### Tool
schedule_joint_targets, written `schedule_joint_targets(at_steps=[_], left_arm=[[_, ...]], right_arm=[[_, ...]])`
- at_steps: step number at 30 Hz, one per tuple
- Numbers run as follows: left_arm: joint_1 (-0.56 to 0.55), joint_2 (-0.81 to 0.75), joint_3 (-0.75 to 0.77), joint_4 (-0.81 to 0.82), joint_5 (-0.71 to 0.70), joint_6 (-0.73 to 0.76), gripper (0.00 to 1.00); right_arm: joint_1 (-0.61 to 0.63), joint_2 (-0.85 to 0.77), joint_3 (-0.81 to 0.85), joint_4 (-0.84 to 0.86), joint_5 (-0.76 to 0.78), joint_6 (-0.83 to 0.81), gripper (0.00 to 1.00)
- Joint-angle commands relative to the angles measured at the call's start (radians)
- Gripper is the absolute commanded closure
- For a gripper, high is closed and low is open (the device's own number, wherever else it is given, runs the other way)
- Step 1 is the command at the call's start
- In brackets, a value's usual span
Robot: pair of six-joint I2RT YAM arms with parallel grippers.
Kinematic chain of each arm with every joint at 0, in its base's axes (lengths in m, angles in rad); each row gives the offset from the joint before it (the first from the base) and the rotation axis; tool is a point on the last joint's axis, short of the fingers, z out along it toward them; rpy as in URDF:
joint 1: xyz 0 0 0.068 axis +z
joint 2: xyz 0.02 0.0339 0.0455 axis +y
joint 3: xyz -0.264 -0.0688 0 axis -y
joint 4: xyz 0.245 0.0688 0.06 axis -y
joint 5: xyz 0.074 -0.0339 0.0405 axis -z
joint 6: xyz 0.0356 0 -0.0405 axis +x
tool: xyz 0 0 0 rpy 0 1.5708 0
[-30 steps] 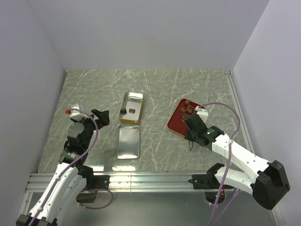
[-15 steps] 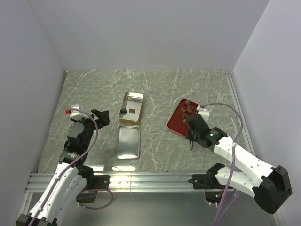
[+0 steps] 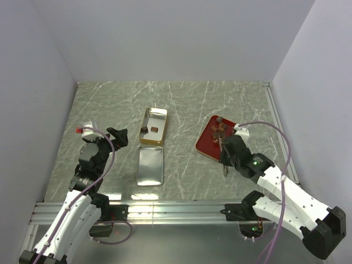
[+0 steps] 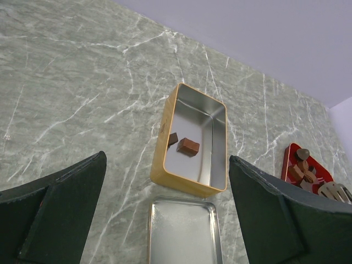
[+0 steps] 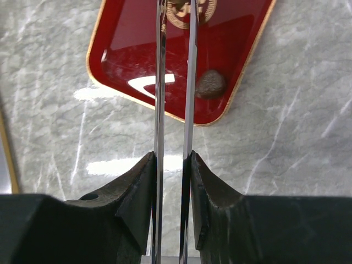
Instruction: Pack the chocolate
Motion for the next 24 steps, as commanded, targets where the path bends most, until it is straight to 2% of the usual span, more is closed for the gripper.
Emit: schedule_joint_targets(at_steps=[1,11,19,24], left_arm=[[-0.003,-0.005,0.008,0.018,0.011,-0.01,0.01],[-0.003,-0.006,0.008,0.018,0.011,-0.01,0.01],[-0.003,-0.002,0.009,0.016,0.007,-0.012,0.01],[-0.003,0.004,0.009,0.018,-0.009,-0.013,0.01]], right_arm=[[0.03,-0.024,0.044,0.065,0.0,0.004,0.71],[0.202,0.155,0.126,0.22,0.057,0.014,0.71],[0.288,0.404,0.278,0.427,-0.003,-0.065,0.71],[0.306,0.569,0.39,0.5,-0.065,-0.13,0.71]])
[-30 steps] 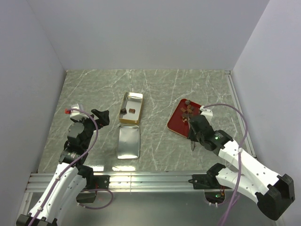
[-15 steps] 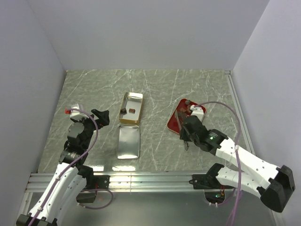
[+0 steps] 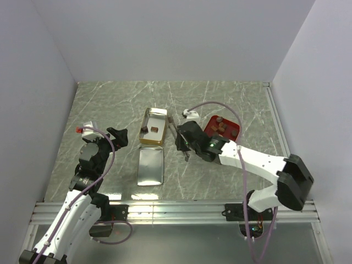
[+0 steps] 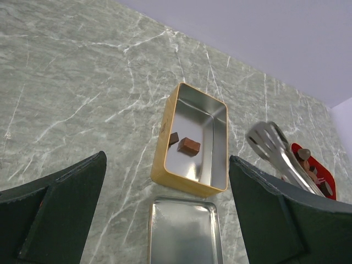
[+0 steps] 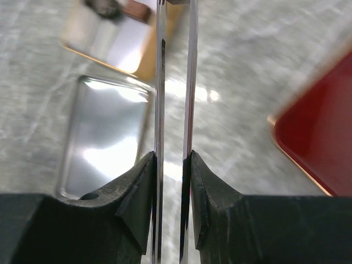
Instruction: Pack the chocolate
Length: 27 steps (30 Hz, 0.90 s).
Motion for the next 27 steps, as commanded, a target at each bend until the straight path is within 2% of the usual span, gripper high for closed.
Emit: schedule_joint_targets(at_steps=[1,9,12,16,27], left_arm=[[-0.003,0.002,0.008,0.018,-0.01,-0.014,0.0],[-0.003,0.02,0.011,0.025,0.003,-0.014,0.01],[-0.003,0.028,0.014,0.027,0.006,-0.014,0.0],[-0.003,0.022,0.011,0.027,0.003,-0.016,0.01],[-0.003,0.017,0.008,0.03,0.006,-0.017,0.0]], right_arm=[[0.017,0.078,0.118,0.137,-0.038,-0.068,0.71],[0.023,0.221,0.217,0.174,-0.116,-0.104,0.68],[0.023,0.245,0.23,0.177,-0.132,-0.108,0.58],[0.023,0.249,0.227,0.177,-0.129,-0.116,0.52],[0.027,0.146,0.155,0.173,-0.081,-0.108,0.54]])
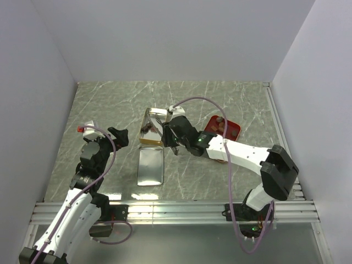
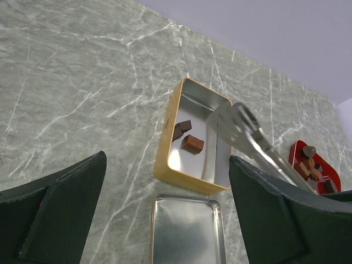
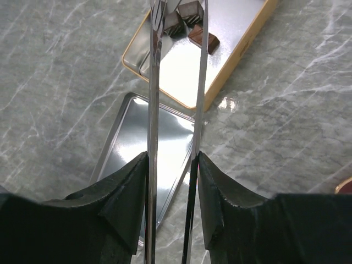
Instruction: Pack the chocolate
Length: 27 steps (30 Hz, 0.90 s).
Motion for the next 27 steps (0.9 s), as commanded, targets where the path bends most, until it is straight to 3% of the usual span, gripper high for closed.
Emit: schedule_joint_targets(at_steps=[1,8,27], left_arm=[[-0.003,-0.01,0.008,0.029,0.007,-0.016,0.01],[-0.003,-0.023,0.002,0.035,0.023,-0.017,0.01],[-0.003,-0.042,-0.007,0.049,0.046,-0.016,0.01]], right_arm=[[0.012,-0.088,-0.014,0.029,0.048,-0.004,0.54],[0.033,-0.204,-0.079,-0.069,0.134,0.025,0.54],[0.049,-0.573,-0.25,-0.605,0.406,0.258,0.54]])
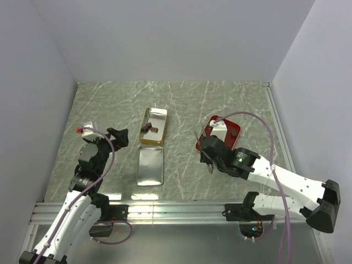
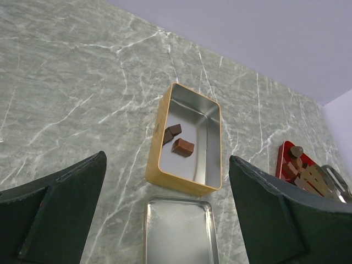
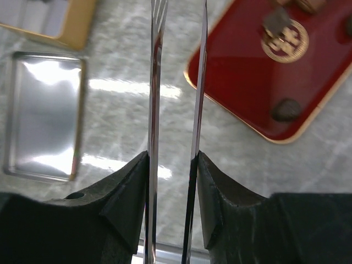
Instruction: Pack the chocolate
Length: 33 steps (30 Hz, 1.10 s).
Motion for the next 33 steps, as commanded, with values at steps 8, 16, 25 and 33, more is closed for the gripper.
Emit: schedule_joint_targets(at_steps=[8,16,25,33], left_arm=[[-0.003,0.006,-0.001,0.043,0.026,-0.014,0.01],[-0.003,-0.001,-0.003,0.039,0.023,-0.014,0.01],[-0.003,-0.001,-0.003,0.04,0.023,-0.013,0.01],[-0.003,0.001,-0.003,0.042,0.025,-0.013,0.01]], right_arm=[[-0.136,-0.159,-0.121,-0.044,0.009,0.022,0.53],[-0.232,-0.182,-0.178,0.0,-0.045,-0.036,0.52],[-0.304,-0.179,-0.207,0.059,-0.124,-0.092,0.5],[-0.354,-0.14,-0.219,0.108,-0.163,-0.121,0.5]])
